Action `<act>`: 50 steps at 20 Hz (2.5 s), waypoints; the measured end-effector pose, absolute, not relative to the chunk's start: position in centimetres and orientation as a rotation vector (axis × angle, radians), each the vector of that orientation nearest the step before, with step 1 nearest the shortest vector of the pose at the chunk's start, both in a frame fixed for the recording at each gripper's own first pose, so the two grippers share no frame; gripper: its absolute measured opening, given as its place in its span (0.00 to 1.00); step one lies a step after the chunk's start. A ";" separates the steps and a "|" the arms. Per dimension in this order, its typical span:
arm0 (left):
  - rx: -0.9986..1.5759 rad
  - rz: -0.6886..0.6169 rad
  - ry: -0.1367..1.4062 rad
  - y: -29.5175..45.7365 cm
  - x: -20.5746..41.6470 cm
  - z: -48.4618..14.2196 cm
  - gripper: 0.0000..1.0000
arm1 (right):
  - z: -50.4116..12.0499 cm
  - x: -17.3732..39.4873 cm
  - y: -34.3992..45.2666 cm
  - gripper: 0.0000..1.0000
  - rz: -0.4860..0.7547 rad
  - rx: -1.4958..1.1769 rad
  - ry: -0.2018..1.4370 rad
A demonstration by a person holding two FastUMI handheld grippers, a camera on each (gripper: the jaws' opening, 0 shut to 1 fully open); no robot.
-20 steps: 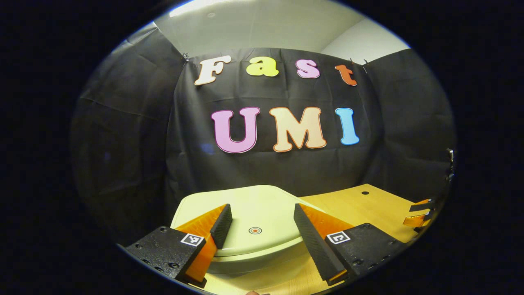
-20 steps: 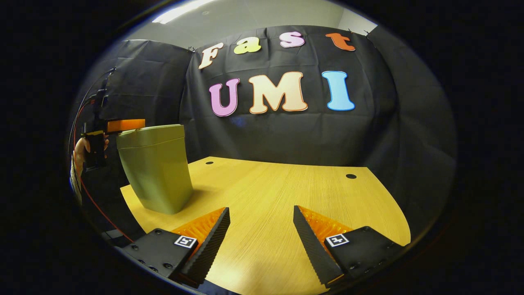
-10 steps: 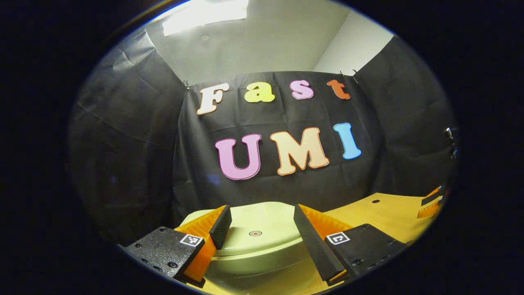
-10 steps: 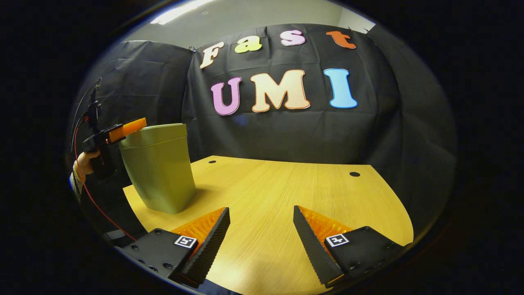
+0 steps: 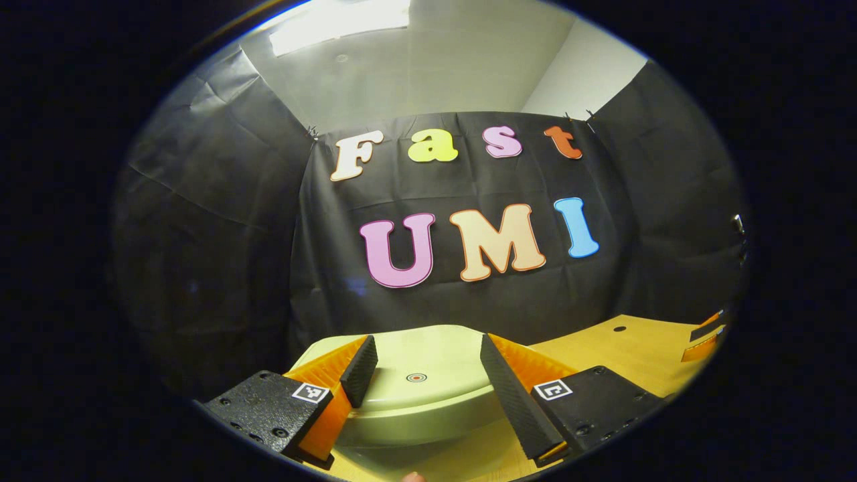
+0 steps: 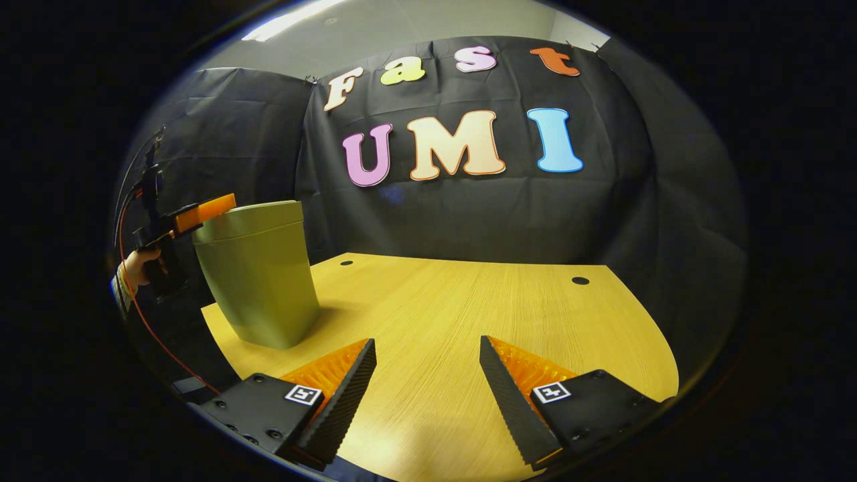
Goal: Press the lid of the desktop garbage bin to open it, pick up the crumpled paper on the desktop and throw it into the bin, then pick up the pop can on the desktop and drop it into the bin, and finally close the garbage bin lid.
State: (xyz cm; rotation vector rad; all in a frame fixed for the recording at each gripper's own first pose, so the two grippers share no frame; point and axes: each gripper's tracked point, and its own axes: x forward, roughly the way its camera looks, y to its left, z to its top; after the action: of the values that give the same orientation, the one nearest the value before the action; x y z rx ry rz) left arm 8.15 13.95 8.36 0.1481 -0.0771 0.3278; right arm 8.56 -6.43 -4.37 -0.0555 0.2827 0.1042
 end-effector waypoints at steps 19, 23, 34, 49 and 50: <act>0.177 0.053 -0.177 6.6 8.4 13.5 0.93 | -4.2 8.7 -6.8 0.98 0.072 -0.062 0.275; 0.077 -0.203 -0.181 -3.0 8.8 12.2 0.93 | -4.6 8.9 -7.0 0.98 0.057 -0.069 0.287; -0.004 -0.404 -0.044 -9.4 10.2 -0.5 0.93 | -3.8 8.7 -6.2 0.98 0.047 -0.105 0.266; -0.048 -0.356 -0.009 -7.4 10.7 -6.5 0.93 | -3.5 8.3 -6.1 0.98 0.012 -0.127 0.253; -0.050 -0.357 -0.006 -7.3 10.7 -6.7 0.93 | -3.6 8.4 -6.0 0.98 0.010 -0.130 0.257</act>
State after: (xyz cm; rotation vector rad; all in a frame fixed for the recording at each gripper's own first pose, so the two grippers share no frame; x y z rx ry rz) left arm 10.68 -7.27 -6.68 -0.0498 -0.0057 -0.3567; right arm 8.41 -6.03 -3.63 -0.1303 0.2574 0.0104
